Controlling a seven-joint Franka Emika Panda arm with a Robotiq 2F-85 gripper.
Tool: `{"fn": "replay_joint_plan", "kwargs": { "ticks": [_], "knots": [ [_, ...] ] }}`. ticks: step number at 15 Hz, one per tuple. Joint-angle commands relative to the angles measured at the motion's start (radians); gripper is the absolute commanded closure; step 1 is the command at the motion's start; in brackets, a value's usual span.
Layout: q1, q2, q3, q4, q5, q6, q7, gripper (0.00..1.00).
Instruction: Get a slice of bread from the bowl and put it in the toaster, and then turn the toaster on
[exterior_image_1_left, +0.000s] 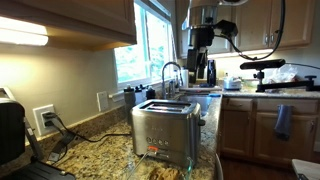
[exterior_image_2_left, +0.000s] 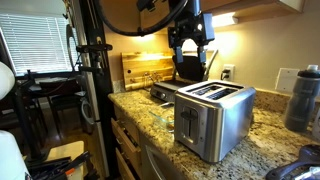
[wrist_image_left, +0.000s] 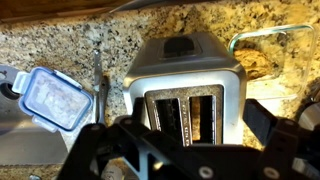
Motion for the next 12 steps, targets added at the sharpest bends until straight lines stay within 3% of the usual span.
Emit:
{"fn": "replay_joint_plan", "kwargs": {
  "ticks": [1, 3, 12],
  "knots": [
    [-0.012, -0.053, 0.005, -0.083, -0.031, 0.019, 0.032, 0.0],
    [0.0, -0.002, -0.002, -0.033, -0.007, -0.002, 0.007, 0.0],
    [-0.005, -0.019, -0.003, -0.052, -0.012, -0.006, 0.011, 0.0]
  ]
}}
